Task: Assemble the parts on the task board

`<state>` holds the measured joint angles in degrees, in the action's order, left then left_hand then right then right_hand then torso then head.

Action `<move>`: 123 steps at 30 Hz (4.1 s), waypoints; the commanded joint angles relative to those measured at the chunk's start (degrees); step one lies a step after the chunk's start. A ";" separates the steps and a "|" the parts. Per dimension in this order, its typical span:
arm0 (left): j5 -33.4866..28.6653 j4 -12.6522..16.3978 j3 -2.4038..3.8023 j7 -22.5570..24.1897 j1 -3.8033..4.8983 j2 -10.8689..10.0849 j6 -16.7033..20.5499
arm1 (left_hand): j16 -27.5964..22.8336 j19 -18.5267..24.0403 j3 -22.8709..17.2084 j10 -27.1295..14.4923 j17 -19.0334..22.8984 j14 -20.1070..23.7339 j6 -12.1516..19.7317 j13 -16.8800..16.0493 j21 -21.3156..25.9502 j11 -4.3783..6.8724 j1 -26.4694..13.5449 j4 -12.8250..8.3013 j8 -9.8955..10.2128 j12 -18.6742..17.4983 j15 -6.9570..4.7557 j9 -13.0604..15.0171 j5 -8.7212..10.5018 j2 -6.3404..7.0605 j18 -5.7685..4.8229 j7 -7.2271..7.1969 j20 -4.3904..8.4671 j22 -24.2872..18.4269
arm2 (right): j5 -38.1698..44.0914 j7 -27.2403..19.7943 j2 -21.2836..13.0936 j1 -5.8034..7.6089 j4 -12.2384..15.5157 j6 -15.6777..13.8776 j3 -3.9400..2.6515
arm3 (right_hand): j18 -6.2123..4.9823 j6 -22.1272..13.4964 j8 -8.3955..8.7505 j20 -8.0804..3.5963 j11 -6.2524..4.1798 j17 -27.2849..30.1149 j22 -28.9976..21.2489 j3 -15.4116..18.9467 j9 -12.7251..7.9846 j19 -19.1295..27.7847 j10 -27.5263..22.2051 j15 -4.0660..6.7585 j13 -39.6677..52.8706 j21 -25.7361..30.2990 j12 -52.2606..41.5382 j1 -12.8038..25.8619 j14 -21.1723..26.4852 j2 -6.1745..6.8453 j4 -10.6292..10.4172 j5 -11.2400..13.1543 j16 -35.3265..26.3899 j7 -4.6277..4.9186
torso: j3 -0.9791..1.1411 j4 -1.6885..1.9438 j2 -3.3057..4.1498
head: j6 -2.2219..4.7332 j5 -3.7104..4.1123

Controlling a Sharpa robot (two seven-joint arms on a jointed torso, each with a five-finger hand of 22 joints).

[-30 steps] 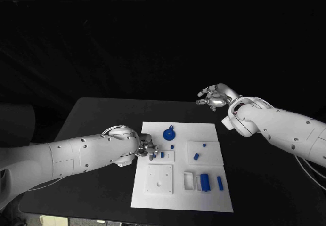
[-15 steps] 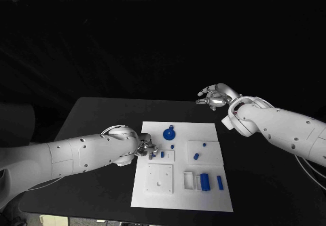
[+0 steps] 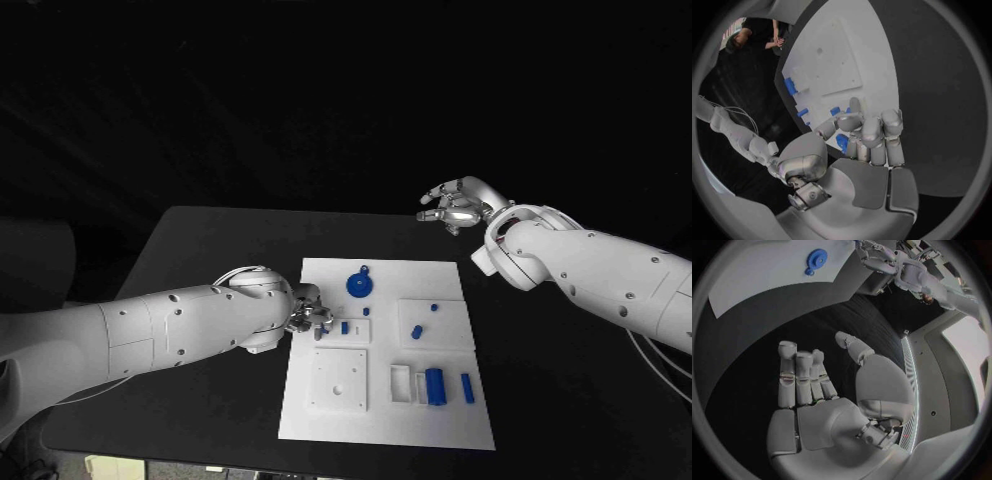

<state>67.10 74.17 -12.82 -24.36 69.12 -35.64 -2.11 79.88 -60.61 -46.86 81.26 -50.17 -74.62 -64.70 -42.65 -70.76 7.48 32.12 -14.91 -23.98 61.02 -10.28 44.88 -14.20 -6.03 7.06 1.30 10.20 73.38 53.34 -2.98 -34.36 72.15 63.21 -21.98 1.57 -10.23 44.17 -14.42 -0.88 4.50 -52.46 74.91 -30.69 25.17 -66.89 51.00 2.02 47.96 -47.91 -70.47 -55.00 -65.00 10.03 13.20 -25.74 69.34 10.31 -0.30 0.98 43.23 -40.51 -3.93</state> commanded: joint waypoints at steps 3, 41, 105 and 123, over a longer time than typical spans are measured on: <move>0.01 0.03 -0.23 -0.63 -0.31 0.27 -2.01 | 0.25 0.15 -0.26 -0.88 0.06 0.25 -7.14 0.09 -0.36 0.43 2.06 -0.57 -0.22 0.40 -0.19 -0.10 -0.27 -2.12 0.64 -2.97 4.78 0.04 | 0.46 -0.26 0.01 -0.02 0.12 0.79 0.00 | -4.77 0.06 -0.14 -0.31 -0.36 0.09 1.06 0.10 -0.10 0.02 -0.14 0.16 -0.09 -0.25 -0.30 0.43 -0.39 -0.13 -0.12 -0.29 0.29 0.33 | 0.01 0.02 0.01 | -0.02 -0.03; -0.71 -1.83 -0.23 -1.36 -0.30 0.93 -0.41 | -0.06 0.48 6.72 -1.28 0.92 0.67 -5.87 1.02 -0.02 0.25 -0.24 1.96 -1.43 0.58 -0.73 -0.02 10.63 4.60 0.98 -2.85 4.97 -0.41 | 0.46 -0.24 -0.19 -0.02 0.18 0.70 0.00 | -4.77 0.03 -0.14 -0.31 -0.36 0.12 1.06 0.13 -0.11 0.04 -0.19 0.16 -0.22 -0.23 -0.38 0.47 -0.37 -0.11 -0.14 -0.34 0.30 0.34 | -0.01 0.00 0.01 | 0.22 0.13; 19.44 -7.88 1.21 29.21 -1.03 7.54 20.16 | -16.57 12.30 9.54 -16.44 13.67 14.70 12.04 29.14 14.20 -12.71 33.22 0.43 9.68 -48.53 9.19 -10.64 11.28 17.30 -1.67 6.24 -3.35 -4.15 | 0.51 -0.42 -0.08 -0.27 -0.57 0.22 0.02 | -4.77 0.00 -0.13 -0.32 -0.35 0.17 1.05 0.06 -0.13 0.05 -0.25 0.14 -0.42 -0.21 -0.47 0.38 -0.35 -0.18 -0.11 -0.40 0.31 0.35 | 0.02 -0.09 0.06 | 1.07 0.80; 19.76 -11.33 1.18 28.77 -2.66 9.75 20.18 | -16.14 11.36 9.12 -15.90 13.94 13.67 11.58 29.88 13.78 -12.97 33.49 0.60 9.87 -50.82 9.37 -11.53 10.72 17.55 -1.06 6.65 -3.55 -3.71 | 0.43 -0.81 -0.13 -0.26 -0.44 -0.15 0.02 | -4.77 -0.48 -0.31 2.65 0.26 3.48 -0.59 -1.04 -0.04 4.94 -3.32 -0.55 -7.19 5.11 5.91 0.68 3.95 0.29 -0.24 0.06 -4.45 0.88 | -0.04 -0.06 0.11 | 0.90 1.10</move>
<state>86.06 62.97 -11.66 4.29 66.53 -26.11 18.68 63.52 -48.86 -37.68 65.43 -36.31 -60.61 -53.11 -12.79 -56.79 -5.12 65.74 -14.58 -14.46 10.33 -0.82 33.41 -3.66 11.00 3.97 7.76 6.03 69.62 53.39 -3.10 -34.50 71.90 62.62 -22.08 1.59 -11.55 43.76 -14.42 1.54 4.71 -49.02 74.39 -31.57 25.10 -61.99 47.69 1.51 40.79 -43.10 -64.77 -54.69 -61.36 10.34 12.96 -25.97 65.11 10.85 -0.33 0.88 43.31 -39.53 -2.87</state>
